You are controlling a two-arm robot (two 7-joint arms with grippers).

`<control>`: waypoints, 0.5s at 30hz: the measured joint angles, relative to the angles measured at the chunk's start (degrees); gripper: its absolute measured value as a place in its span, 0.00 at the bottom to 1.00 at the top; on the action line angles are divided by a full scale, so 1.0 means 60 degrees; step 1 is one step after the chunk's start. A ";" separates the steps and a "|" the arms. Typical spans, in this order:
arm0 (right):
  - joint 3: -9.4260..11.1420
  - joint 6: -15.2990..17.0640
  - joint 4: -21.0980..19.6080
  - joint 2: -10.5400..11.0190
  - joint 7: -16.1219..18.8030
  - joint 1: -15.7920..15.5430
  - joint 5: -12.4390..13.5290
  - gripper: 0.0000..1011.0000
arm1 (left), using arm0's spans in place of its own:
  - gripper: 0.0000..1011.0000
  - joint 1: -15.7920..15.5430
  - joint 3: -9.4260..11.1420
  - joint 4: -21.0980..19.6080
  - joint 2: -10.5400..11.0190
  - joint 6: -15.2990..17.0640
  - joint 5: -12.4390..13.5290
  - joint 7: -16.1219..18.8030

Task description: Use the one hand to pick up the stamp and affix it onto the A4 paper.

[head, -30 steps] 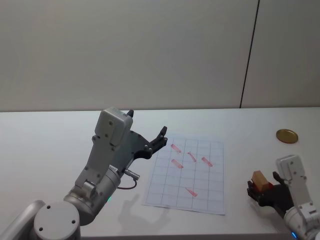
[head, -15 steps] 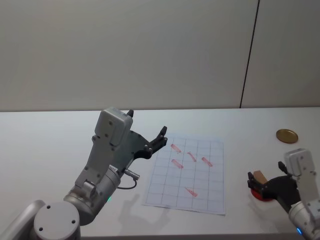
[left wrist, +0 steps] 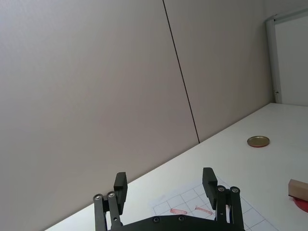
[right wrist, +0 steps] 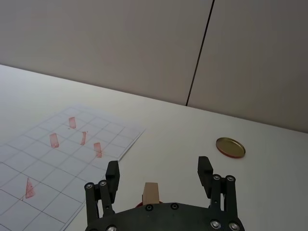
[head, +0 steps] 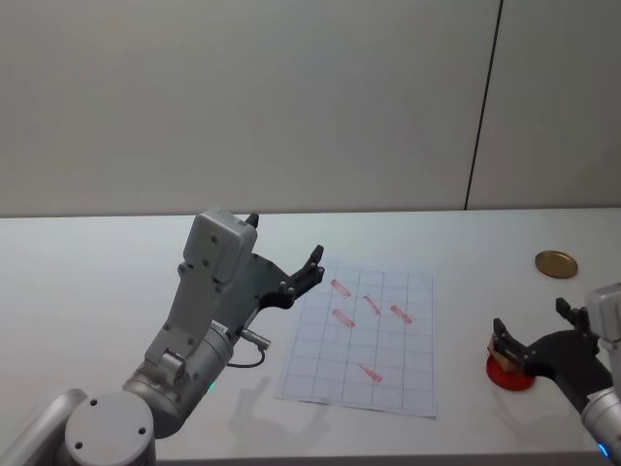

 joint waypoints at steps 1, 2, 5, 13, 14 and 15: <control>0.0012 -0.0009 -0.0059 0.0015 0.0004 -0.0035 0.0024 0.99 | 0.98 0.0000 0.0000 0.0000 0.0000 0.0000 0.0000 0.0000; 0.0019 -0.0016 -0.0102 0.0028 0.0006 -0.0060 0.0039 0.99 | 0.98 0.0000 0.0000 0.0000 0.0000 0.0000 0.0000 0.0000; 0.0044 -0.0045 -0.0261 0.0066 0.0014 -0.0151 0.0099 0.99 | 0.98 0.0000 0.0000 0.0000 0.0001 0.0000 0.0000 0.0000; 0.0088 -0.0092 -0.0533 0.0140 0.0026 -0.0308 0.0199 0.99 | 0.98 0.0000 0.0000 0.0000 0.0000 0.0000 0.0000 0.0000; 0.0091 -0.0095 -0.0552 0.0145 0.0027 -0.0319 0.0208 0.99 | 0.98 0.0000 0.0000 0.0001 0.0000 0.0000 0.0000 0.0000; 0.0093 -0.0098 -0.0566 0.0148 0.0027 -0.0329 0.0215 0.99 | 0.98 0.0000 0.0000 0.0001 0.0000 0.0000 0.0000 0.0000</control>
